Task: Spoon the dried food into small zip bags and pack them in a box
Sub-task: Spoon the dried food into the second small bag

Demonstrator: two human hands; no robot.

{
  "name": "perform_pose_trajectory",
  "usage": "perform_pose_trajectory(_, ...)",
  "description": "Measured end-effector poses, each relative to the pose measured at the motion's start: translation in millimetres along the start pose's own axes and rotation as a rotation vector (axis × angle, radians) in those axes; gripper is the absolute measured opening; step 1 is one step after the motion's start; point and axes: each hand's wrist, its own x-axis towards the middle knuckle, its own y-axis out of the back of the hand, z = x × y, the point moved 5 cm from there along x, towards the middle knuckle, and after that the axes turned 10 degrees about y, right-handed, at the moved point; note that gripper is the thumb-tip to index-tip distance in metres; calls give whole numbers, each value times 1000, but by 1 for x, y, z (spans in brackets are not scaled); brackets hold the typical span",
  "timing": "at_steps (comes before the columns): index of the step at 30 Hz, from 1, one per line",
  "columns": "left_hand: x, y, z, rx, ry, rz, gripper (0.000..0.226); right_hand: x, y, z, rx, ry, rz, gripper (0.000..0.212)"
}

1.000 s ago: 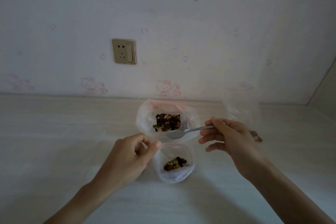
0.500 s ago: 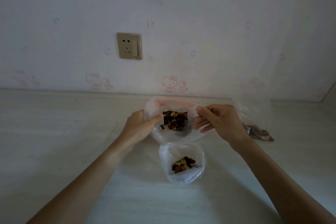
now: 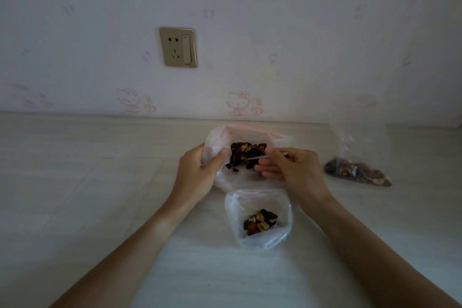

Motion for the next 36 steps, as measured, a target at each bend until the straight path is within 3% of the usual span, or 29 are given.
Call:
perform_pose_trajectory(5, -1, 0, 3, 22, -16, -5, 32, -3, 2, 4, 89, -105, 12, 20)
perform_pose_trajectory(8, -1, 1, 4, 26, -42, 18, 26, -3, 3, 5, 128, -133, 31, 21)
perform_pose_trajectory(13, -2, 3, 5, 12, -74, 37, 45, -5, 10, 2, 151, -136, 42, 29)
perform_pose_trajectory(17, -3, 5, 4, -7, -86, 40, 44, -7, 17, -4, 112, -92, 57, 30)
perform_pose_trajectory(21, -6, 8, 8, 23, -49, 61, 29, -8, 22, -18, 105, -64, 70, 28)
perform_pose_trajectory(25, -9, 21, 22, 22, -63, 199, 42, -9, 25, -38, 102, -48, 70, 27)
perform_pose_trajectory(29, -25, 34, 37, 135, -197, 279, 34, -14, 33, -61, 120, -2, 36, 28)
perform_pose_trajectory(32, -43, 35, 46, 206, -277, 211, 24, -25, 39, -73, 125, 22, 11, 29)
perform_pose_trajectory(36, -62, 22, 41, 381, -136, -64, 37, -43, 47, -73, 126, 12, -20, 31)
